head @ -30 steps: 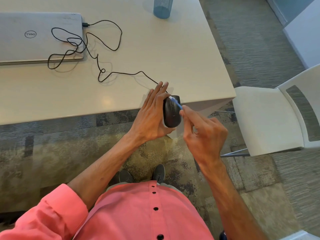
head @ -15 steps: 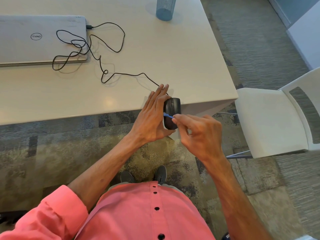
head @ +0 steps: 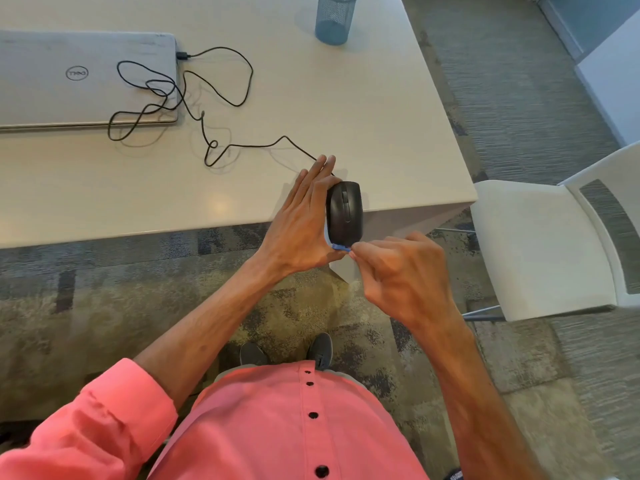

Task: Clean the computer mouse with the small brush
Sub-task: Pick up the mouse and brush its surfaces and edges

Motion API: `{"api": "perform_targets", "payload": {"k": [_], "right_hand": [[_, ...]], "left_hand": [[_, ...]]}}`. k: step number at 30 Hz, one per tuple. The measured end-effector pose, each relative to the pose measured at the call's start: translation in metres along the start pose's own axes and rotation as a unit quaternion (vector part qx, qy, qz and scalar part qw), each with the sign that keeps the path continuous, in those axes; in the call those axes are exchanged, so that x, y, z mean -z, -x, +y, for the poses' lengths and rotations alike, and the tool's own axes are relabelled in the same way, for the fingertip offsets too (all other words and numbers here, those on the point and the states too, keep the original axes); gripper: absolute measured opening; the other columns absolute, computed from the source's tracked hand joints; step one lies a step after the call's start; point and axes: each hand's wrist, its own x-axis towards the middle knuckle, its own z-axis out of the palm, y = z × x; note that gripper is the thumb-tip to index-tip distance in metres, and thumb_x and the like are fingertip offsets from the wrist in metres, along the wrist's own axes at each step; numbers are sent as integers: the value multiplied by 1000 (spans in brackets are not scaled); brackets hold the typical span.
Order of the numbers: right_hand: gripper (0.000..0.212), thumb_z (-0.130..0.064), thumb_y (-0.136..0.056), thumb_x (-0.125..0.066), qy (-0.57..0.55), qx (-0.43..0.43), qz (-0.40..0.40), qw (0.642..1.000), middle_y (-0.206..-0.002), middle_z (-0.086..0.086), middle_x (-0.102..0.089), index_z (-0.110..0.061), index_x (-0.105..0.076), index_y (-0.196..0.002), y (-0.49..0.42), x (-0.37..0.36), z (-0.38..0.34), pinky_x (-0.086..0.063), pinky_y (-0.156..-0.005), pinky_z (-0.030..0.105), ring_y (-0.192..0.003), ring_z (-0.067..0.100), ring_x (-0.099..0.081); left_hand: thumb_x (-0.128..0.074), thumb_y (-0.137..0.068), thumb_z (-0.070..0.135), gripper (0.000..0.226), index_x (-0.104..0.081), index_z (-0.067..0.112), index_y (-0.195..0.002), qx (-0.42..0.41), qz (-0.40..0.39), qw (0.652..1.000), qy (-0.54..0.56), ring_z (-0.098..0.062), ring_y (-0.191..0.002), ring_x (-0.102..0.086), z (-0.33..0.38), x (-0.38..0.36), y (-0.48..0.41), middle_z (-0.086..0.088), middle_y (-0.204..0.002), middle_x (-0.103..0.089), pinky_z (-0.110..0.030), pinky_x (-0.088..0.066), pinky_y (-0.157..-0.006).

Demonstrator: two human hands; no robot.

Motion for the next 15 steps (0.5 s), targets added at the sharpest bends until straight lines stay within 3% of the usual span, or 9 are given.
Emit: {"api": "perform_targets", "payload": {"k": [2, 4, 8, 11, 15], "right_hand": [[12, -21, -99, -75, 4, -1, 16, 1000, -68, -8, -76, -26, -80, -89, -2, 8, 0, -44, -60, 30, -57, 16, -69], [11, -21, -101, -74, 10, -9, 64, 998, -71, -7, -78, -22, -84, -105, -5, 13, 0, -46, -57, 27, -55, 15, -68], [25, -19, -103, -68, 36, -31, 113, 992, -75, -6, -78, -18, -83, -123, -13, 8, 2, -39, -57, 27, -55, 16, -66], [22, -20, -104, -68, 27, -25, 90, 995, -71, -6, -76, -19, -84, -119, -12, 2, 1, -29, -61, 27, -55, 17, -64], [10, -20, -100, -75, -9, -27, 47, 999, -67, -7, -75, -23, -83, -96, -11, 2, 0, -34, -57, 27, -54, 16, -65]], "left_hand": [[-93, -80, 72, 125, -36, 4, -168, -1, -10, 1000, -4, -28, -179, -7, -1, 1, -1, -14, -190, -15, -49, -7, -146], [-95, -80, 66, 122, -35, 5, -168, 0, -12, 1000, -5, -26, -180, -5, -2, 2, 0, -13, -191, -15, -50, -9, -146], [-99, -78, 54, 119, -36, 7, -167, 4, -8, 1000, 3, -25, -179, -7, -2, 3, 0, -11, -191, -17, -49, -12, -145], [-97, -79, 55, 118, -36, 6, -167, 5, -3, 1000, 3, -26, -179, -7, -1, 3, -2, -11, -191, -17, -48, -10, -146], [-92, -83, 64, 117, -35, 6, -168, 0, -8, 1000, -8, -27, -179, -6, -3, 2, -5, -12, -191, -15, -52, -11, -145]]}}
